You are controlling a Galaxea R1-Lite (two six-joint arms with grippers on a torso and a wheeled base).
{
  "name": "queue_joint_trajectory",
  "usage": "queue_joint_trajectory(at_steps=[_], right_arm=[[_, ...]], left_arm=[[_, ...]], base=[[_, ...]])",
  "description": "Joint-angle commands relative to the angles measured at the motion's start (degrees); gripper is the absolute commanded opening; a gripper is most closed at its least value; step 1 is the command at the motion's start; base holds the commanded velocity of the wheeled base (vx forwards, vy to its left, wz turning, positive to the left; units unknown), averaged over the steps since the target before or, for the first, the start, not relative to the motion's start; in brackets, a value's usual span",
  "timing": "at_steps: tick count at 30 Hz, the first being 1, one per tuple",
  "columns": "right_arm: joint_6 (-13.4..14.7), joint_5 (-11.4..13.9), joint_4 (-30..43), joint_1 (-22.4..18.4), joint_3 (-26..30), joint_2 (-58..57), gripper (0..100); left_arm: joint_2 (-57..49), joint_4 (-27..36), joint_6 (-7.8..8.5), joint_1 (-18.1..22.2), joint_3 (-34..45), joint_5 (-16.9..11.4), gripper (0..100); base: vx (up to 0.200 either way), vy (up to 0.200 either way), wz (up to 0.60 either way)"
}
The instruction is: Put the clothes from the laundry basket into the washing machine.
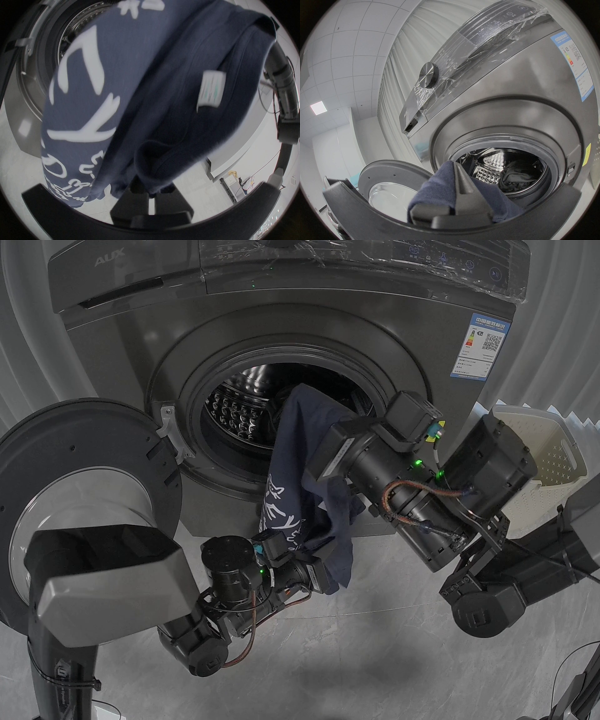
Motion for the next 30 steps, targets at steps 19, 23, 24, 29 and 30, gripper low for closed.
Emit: queue_joint_trajectory(at_steps=[19,23,24,29,30], right_arm=[[-0.2,0.1,0.8,-8.0,19.2,-10.8,0],[-0.2,0.2,0.8,-9.9,22.2,-12.8,0],[-0.2,0.4,0.7,-10.1,22.7,-13.1,0],[-0.5,0.7,0.8,-10.1,25.5,-15.7,0],[-0.6,0.8,0.8,-10.1,25.9,-16.0,0]], left_arm=[[-50.4,5.3,3.74,3.2,36.1,2.1,0],[-55.8,10.9,3.83,5.5,34.0,1.9,0],[-56.3,11.7,3.83,5.6,33.5,1.9,0],[-57.7,14.9,3.83,6.0,29.2,2.1,0],[-57.7,15.2,3.83,6.0,28.5,2.1,0]], base=[[0.000,0.000,0.00],[0.000,0.000,0.00],[0.000,0.000,0.00],[0.000,0.000,0.00],[0.000,0.000,0.00]])
